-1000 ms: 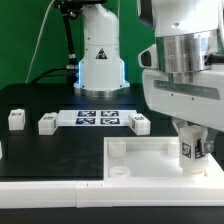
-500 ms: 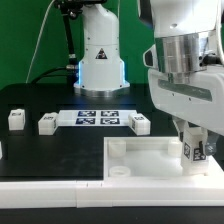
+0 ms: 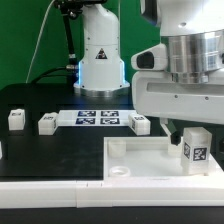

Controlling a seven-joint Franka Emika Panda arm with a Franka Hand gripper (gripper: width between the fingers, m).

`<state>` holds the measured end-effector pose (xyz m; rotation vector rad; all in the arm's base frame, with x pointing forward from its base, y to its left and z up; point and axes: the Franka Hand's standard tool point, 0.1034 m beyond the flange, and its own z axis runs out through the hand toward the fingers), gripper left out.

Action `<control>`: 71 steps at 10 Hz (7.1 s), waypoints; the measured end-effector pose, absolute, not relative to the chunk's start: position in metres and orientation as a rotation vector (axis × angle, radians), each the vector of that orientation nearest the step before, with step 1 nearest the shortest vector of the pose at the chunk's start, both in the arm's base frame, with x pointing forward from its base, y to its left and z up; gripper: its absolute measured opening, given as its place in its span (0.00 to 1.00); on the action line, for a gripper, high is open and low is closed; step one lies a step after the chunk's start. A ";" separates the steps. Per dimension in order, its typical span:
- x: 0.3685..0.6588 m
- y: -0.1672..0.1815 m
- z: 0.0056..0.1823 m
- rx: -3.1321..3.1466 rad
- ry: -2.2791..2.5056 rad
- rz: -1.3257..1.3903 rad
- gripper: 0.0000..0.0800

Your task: Assemble one leg

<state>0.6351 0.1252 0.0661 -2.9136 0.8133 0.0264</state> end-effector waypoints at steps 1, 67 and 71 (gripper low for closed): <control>0.636 0.124 0.066 -2.980 0.614 0.029 0.81; 0.638 0.124 0.066 -2.074 2.229 0.120 0.47; 0.639 0.126 0.068 -2.418 1.836 0.100 0.78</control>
Offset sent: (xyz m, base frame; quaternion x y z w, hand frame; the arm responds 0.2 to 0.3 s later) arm 0.0007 -0.0027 0.0042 -0.0244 -0.0169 -0.1951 0.9803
